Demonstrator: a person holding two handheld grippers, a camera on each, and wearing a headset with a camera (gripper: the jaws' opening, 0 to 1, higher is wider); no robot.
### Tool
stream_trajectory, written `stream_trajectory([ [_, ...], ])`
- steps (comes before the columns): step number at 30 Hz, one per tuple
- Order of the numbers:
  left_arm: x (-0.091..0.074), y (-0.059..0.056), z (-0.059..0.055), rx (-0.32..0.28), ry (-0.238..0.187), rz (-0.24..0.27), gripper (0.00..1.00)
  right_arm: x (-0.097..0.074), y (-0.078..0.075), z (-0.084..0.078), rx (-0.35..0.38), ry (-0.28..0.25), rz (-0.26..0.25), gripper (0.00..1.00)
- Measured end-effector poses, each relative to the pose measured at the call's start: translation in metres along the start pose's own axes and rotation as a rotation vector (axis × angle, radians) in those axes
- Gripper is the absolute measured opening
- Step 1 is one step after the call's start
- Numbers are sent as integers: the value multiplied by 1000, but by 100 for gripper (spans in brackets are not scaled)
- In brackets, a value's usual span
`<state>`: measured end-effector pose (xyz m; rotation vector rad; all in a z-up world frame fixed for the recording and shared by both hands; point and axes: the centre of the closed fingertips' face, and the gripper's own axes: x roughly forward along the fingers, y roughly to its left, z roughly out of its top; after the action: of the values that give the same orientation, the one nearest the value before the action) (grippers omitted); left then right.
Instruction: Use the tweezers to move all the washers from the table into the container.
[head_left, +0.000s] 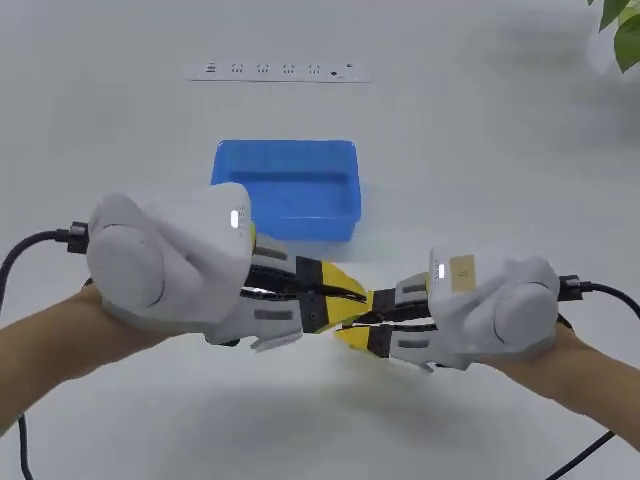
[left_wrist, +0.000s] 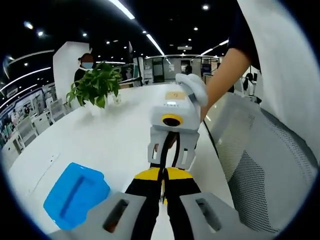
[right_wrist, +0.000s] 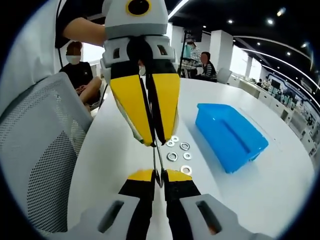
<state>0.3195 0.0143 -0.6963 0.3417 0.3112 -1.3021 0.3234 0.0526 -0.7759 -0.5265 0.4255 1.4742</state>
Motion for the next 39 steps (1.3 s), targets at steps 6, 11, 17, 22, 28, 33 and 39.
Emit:
stream_trajectory([
  [6, 6, -5, -9, 25, 18, -38, 6, 0, 3, 0, -14, -8, 23, 8],
  [11, 7, -4, -5, -6, 1, -51, 6, -2, 7, 0, -14, -31, 70, 8],
  [17, 7, -9, -3, -20, -10, -83, 6, -1, 13, 3, 0, -68, 109, 8],
  [22, 5, -11, -7, -22, -8, -99, 7, -1, 15, 3, 2, -88, 117, 8],
  [28, 1, -9, -9, -4, -10, -94, 6, 0, 15, 4, -2, -87, 119, 8],
  [33, 0, -12, -10, 37, -6, -98, 6, 1, 15, 4, -11, -85, 115, 8],
  [39, -4, -10, -12, 41, -12, -83, 6, 1, 15, 7, 0, -75, 108, 10],
])
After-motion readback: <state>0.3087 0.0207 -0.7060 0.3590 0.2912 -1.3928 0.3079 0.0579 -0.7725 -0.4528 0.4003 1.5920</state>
